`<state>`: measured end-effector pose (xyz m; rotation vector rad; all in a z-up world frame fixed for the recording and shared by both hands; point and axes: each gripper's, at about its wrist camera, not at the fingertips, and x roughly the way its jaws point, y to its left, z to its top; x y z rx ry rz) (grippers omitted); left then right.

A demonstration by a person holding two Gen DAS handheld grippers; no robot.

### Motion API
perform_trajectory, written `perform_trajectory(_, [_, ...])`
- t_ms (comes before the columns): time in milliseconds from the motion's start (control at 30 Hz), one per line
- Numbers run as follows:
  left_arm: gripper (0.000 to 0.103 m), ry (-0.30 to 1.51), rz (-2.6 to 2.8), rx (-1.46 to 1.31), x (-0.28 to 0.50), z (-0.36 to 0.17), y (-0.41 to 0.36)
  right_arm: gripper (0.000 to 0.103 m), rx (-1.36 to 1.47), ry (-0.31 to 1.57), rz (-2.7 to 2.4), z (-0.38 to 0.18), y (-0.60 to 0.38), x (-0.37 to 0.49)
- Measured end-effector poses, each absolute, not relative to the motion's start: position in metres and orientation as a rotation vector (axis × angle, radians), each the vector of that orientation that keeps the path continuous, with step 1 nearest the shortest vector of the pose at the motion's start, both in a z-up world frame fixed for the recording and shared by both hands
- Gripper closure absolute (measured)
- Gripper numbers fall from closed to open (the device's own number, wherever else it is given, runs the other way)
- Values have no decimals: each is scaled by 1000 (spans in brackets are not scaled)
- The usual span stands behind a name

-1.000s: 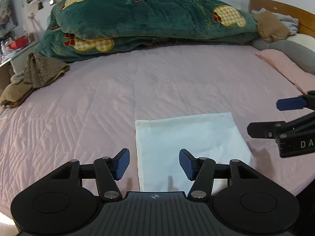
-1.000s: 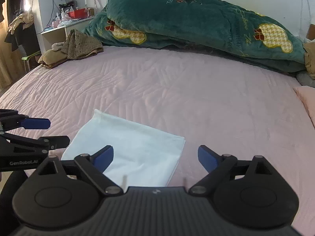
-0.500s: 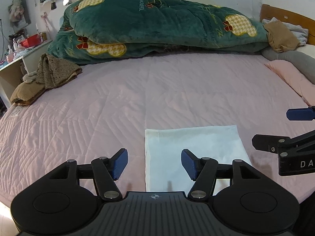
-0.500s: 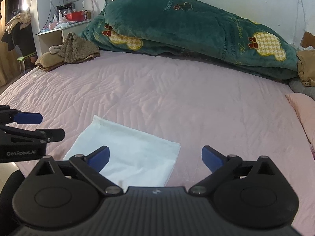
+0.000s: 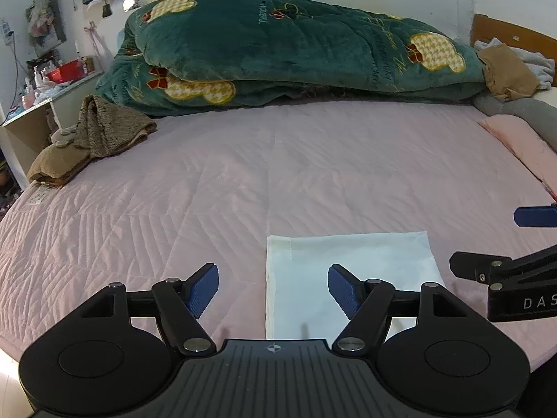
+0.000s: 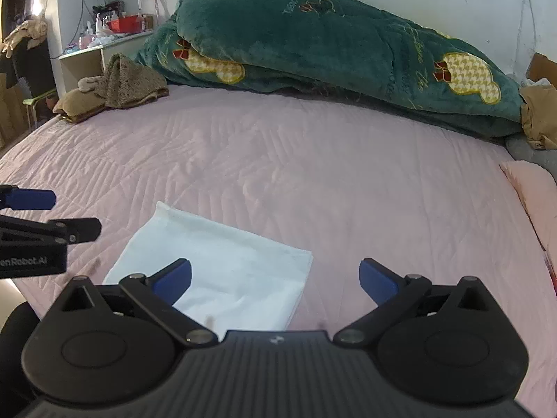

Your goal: Fold clothes

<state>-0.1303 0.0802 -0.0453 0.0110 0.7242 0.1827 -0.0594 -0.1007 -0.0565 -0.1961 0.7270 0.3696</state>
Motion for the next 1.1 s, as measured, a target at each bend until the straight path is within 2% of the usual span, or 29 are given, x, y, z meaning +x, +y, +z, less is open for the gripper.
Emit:
perform_trajectory(167, [31, 721, 194, 28, -130, -45, 77, 0, -185, 725, 362, -58, -99, -59])
perform_trajectory(233, [23, 720, 204, 42, -130, -45, 75, 0, -184, 728, 366, -59, -100, -59])
perform_trajectory(333, [18, 719, 210, 53, -130, -44, 72, 0, -180, 733, 368, -61, -102, -58])
perform_trajectory(1100, [18, 708, 191, 65, -128, -42, 64, 0, -172, 749, 373, -66, -104, -58])
